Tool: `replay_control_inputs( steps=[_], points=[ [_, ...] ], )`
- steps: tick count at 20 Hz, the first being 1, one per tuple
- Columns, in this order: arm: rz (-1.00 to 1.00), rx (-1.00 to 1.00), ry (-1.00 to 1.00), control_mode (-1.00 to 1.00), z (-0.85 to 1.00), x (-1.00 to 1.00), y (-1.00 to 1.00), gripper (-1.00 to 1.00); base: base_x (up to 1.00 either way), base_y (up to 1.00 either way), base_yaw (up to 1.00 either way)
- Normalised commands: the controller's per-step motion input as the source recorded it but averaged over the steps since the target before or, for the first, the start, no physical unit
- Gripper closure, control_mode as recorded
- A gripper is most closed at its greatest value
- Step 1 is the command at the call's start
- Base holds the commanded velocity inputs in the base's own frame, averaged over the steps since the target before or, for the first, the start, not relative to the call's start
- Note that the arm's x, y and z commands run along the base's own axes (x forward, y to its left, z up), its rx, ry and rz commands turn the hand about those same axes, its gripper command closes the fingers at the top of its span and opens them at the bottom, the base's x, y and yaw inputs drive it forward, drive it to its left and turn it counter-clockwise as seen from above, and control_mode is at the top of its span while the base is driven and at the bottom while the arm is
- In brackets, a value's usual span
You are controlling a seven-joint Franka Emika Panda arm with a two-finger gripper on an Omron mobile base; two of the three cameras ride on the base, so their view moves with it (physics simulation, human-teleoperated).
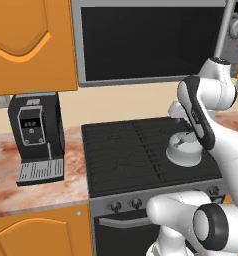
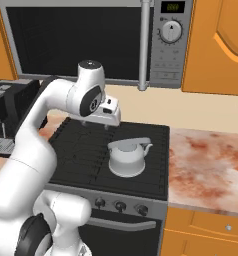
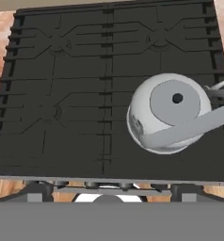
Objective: The kettle is done boiling. Turn off the stove, then wait for 300 timesteps before moving the kettle to the dining table.
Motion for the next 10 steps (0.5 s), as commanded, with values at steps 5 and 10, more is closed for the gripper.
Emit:
replay_control_inputs(
  steps=[5, 10],
  points=[
    [-0.04, 0.13, 0.0, -1.0, 0.0, -0.2, -0.39, -1.0, 0.0, 0.0, 0.0],
    [-0.06, 0.18, 0.0, -1.0, 0.0, -0.26, -0.45, -1.0, 0.0, 0.0, 0.0]
  ],
)
